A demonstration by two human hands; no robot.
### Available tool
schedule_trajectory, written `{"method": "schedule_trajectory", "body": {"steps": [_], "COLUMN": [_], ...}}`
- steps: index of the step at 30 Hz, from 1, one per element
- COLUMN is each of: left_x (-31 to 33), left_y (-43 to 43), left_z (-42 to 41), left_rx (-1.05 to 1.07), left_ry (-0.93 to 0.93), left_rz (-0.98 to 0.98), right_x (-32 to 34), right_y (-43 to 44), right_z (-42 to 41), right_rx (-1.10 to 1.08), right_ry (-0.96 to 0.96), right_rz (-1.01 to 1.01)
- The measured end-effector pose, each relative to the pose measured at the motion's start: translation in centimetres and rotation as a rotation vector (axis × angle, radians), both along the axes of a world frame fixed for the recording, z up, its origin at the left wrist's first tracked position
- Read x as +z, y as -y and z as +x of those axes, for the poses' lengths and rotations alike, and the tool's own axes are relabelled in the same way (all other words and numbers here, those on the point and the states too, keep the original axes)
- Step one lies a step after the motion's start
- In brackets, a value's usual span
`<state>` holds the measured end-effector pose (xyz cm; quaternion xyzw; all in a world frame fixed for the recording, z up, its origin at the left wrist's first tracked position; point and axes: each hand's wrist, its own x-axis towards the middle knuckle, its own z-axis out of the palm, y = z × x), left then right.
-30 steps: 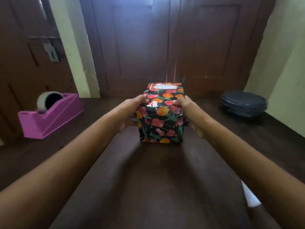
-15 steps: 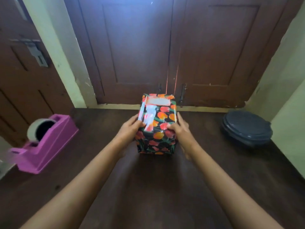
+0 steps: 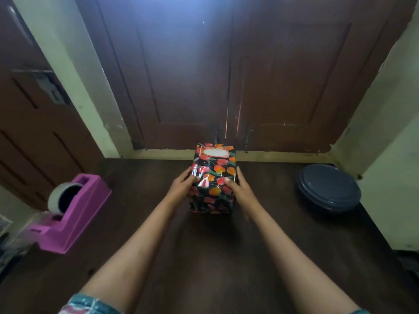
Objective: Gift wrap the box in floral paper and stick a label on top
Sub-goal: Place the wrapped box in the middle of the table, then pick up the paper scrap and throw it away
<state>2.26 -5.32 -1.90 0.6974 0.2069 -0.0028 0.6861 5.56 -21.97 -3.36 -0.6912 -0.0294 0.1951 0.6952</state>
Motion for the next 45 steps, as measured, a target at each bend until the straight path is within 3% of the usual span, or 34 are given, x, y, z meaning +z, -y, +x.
{"method": "schedule_trajectory", "body": {"steps": [9,14,18,25,30,35,45], "left_x": [-2.3,-1.5,-1.0,-2.2,-4.3,-5.7,-2.8], "left_y": [-0.4,1.9,6.0,16.9,21.0,22.7,18.1], "left_z": [-1.5,-7.4,-12.7,-16.8,-18.4,-19.3,-18.9], "left_rx": [0.136,0.315,0.104,-0.645,-0.686,-0.642,-0.278], "left_ry": [-0.001,0.015,0.025,-0.162,-0.208,-0.173,-0.12], "left_rz": [0.004,0.225,0.295,0.673,0.913,0.92,0.385], "right_x": [0.2,0.2,-0.4,-1.8,-2.4,-2.2,-0.7], "right_y": [0.8,5.9,11.6,18.5,19.6,19.5,16.3], "right_z": [-1.2,-8.3,-16.1,-24.0,-25.6,-25.5,-24.3], "right_rx": [-0.095,-0.254,-0.396,-0.521,-0.501,-0.473,-0.357], "right_ry": [0.044,0.124,0.124,0.089,0.076,0.078,0.117], "right_rz": [-0.107,-0.12,-0.132,-0.178,-0.18,-0.149,-0.151]}}
